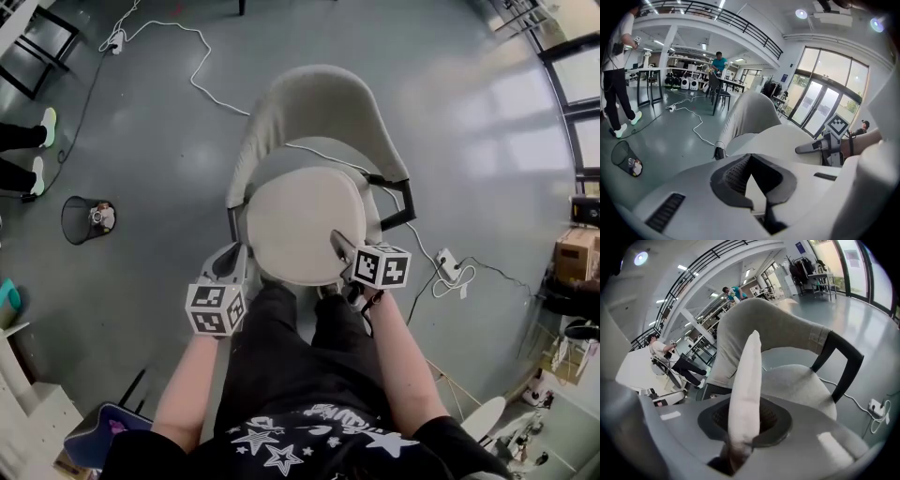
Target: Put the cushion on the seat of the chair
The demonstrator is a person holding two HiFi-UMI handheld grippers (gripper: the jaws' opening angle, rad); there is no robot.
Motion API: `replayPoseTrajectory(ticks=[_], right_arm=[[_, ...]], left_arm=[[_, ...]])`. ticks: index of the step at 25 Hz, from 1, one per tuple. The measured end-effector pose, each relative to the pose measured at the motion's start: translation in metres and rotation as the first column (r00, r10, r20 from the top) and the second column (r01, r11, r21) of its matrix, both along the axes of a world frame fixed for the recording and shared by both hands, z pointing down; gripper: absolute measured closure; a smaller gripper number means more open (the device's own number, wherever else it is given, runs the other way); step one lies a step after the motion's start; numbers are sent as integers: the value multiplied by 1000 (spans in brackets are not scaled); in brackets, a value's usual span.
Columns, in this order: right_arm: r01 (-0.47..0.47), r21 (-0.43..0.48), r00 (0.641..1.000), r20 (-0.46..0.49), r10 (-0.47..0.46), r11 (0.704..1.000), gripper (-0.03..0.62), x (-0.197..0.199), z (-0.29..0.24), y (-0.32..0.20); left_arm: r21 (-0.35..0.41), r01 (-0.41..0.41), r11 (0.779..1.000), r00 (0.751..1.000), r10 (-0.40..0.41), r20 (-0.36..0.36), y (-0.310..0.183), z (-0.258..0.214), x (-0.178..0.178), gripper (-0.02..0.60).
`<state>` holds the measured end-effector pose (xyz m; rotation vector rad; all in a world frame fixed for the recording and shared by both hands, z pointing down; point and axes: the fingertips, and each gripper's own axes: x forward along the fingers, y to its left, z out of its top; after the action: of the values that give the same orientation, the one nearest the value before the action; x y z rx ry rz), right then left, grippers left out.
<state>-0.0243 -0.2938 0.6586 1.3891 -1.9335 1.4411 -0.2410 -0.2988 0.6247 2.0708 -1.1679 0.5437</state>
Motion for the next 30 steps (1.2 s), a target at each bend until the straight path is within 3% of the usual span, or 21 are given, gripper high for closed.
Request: replayPoseTrajectory(ticks=[14, 23, 30], right_arm=[[66, -9, 990, -123, -66, 998, 505, 61, 73, -1], [69, -22, 997, -45, -70, 997, 500, 85, 115, 0], [62, -53, 997, -50, -65, 997, 479, 107, 146, 2]], left_arm=[[-89, -70, 994, 995, 76, 60, 24, 54, 66, 574], [-160, -42, 986, 995, 55, 82, 31, 91, 109, 574], [-208, -17, 978, 995, 38, 97, 43, 112, 129, 574]])
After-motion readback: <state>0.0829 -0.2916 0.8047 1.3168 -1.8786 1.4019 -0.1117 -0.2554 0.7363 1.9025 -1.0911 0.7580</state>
